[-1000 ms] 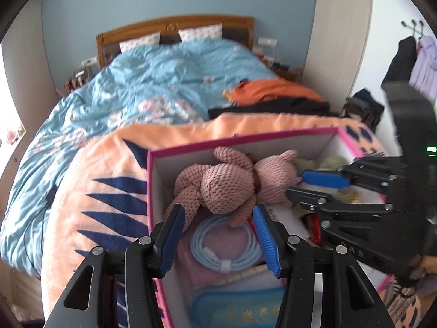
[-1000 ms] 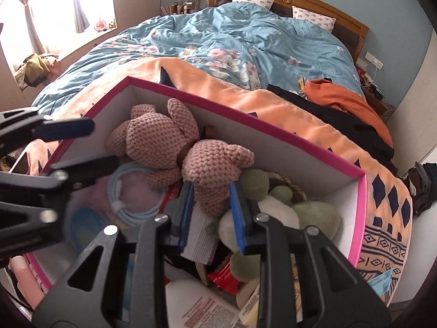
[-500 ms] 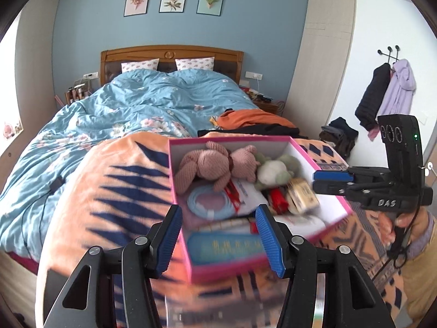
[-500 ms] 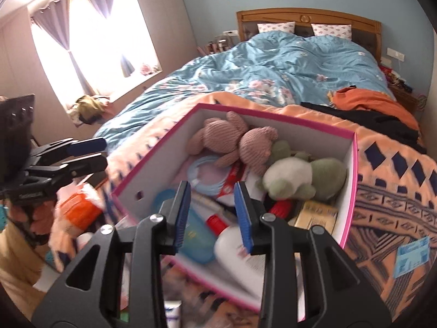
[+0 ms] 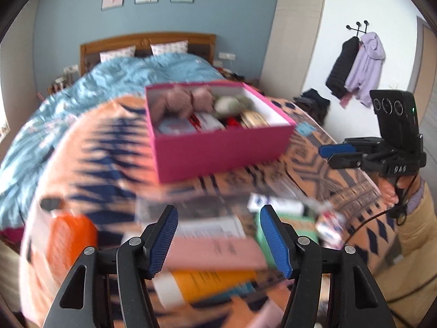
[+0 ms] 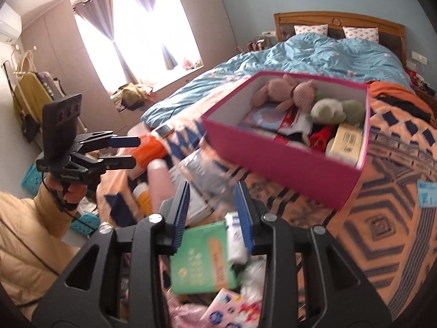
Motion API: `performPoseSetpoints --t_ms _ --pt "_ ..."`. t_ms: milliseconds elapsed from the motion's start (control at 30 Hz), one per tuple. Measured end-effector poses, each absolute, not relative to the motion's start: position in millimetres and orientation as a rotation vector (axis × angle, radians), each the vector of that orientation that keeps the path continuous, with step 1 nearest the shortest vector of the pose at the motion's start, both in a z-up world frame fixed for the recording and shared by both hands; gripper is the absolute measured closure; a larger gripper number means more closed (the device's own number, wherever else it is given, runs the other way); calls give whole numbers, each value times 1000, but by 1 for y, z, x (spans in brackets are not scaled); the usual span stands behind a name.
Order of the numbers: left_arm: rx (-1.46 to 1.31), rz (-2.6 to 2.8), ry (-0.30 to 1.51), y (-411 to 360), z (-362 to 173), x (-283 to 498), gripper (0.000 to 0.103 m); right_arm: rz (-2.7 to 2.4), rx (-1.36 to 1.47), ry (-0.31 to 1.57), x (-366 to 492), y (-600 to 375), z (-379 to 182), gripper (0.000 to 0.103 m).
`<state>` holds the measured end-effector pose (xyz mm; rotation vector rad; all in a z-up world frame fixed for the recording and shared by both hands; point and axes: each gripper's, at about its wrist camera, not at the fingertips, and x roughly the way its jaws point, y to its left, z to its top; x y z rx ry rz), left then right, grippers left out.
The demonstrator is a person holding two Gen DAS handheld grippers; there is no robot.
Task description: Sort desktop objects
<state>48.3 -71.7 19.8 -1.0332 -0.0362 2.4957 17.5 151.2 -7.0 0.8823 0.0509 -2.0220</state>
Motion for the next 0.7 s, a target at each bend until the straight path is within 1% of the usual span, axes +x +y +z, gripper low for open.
performPoseSetpoints --t_ms 33,133,267,433,533,700 --pt "-1044 2471 -72 -72 16 52 39 -2008 896 67 27 149 -13 66" --pt "-1019 2470 -92 -69 15 64 39 -1941 936 126 50 137 -31 66" --pt "-1023 2454 -171 -66 5 68 39 -1799 975 205 83 113 -51 66" --pt "-1076 2458 -179 -63 -10 69 39 -1586 993 284 120 82 -67 66" --pt "-1088 2475 -210 -66 -13 71 39 -1459 1034 365 139 59 -82 66" --pt "-1078 2512 -205 -68 -13 76 39 -1352 1073 441 146 38 -96 66"
